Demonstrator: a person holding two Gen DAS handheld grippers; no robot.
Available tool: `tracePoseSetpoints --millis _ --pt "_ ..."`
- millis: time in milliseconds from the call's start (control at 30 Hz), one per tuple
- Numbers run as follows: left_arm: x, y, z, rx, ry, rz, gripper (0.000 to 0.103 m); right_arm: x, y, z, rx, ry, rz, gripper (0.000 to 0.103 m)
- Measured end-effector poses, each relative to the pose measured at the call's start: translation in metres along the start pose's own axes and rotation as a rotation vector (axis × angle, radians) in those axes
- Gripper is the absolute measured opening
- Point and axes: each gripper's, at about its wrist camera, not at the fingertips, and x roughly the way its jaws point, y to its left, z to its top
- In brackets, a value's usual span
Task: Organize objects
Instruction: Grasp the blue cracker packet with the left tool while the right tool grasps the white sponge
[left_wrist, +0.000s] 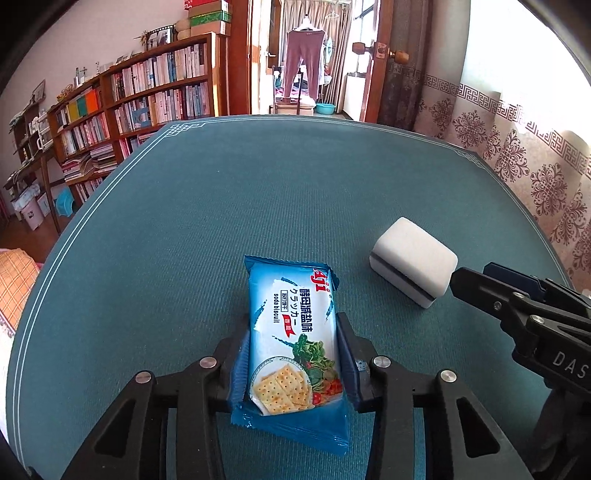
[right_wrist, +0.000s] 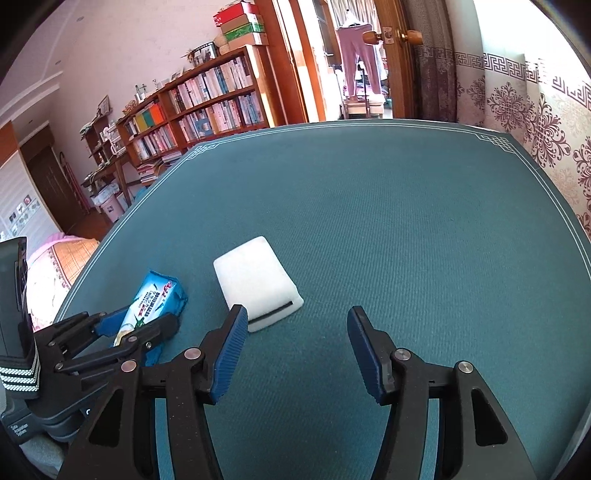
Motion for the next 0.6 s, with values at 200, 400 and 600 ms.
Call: tracePoseSetpoints --millis 200,400,600 --pt "-0.004 -0.001 -0.002 -0.011 -0.039 0.026 0.044 0.015 0.014 0.007 -0.038 0.012 0.014 0.062" --pt "-0.003 0.004 -0.002 -0.041 -0.037 0.024 0.044 0.035 0.023 0.009 -0.093 0.044 0.008 0.062" --pt "-0.002 0.001 -0.002 -0.035 -0.036 0.029 0.044 0.037 0.028 0.004 -0.111 0.044 -0.013 0.062"
